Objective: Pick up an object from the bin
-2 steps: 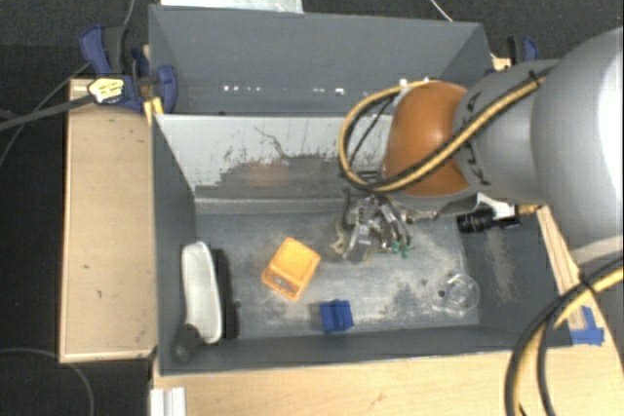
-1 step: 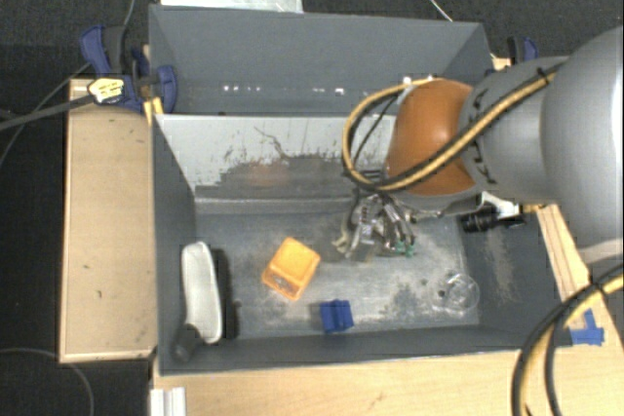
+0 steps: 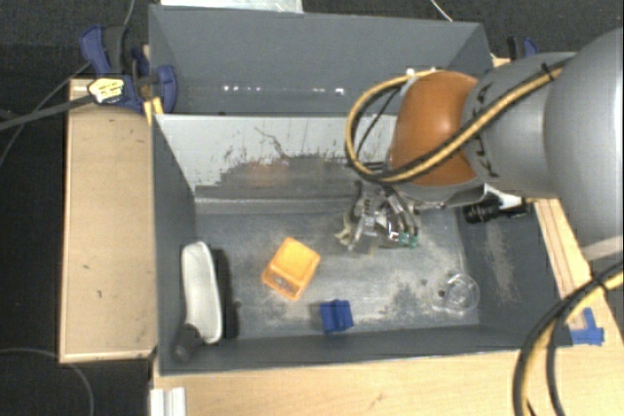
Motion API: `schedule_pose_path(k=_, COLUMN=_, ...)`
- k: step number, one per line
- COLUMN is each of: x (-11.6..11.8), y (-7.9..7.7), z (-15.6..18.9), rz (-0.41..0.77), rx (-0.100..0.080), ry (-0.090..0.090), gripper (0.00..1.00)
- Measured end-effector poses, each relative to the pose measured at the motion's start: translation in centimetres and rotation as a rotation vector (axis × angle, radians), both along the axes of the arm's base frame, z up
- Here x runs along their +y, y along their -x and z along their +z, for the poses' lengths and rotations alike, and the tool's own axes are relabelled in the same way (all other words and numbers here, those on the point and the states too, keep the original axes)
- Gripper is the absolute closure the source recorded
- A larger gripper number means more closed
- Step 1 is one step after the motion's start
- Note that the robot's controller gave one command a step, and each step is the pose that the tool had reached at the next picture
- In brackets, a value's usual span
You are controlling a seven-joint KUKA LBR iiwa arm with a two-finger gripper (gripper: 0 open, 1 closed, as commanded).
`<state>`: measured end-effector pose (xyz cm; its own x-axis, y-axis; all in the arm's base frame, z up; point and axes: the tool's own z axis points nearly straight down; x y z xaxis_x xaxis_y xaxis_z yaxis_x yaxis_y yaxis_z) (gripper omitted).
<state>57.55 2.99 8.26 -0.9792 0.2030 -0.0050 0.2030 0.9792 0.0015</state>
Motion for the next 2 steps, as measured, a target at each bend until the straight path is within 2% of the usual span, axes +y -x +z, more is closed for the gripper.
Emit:
schedule_pose_path(k=1, x=0.46, y=0.89, z=2.89, rz=0.001, rx=-0.001, ry=-0.001, gripper=1.0)
schedule_pose_path(k=2, x=0.51, y=0.74, z=2.98, rz=0.002, rx=-0.001, ry=-0.001, gripper=1.0)
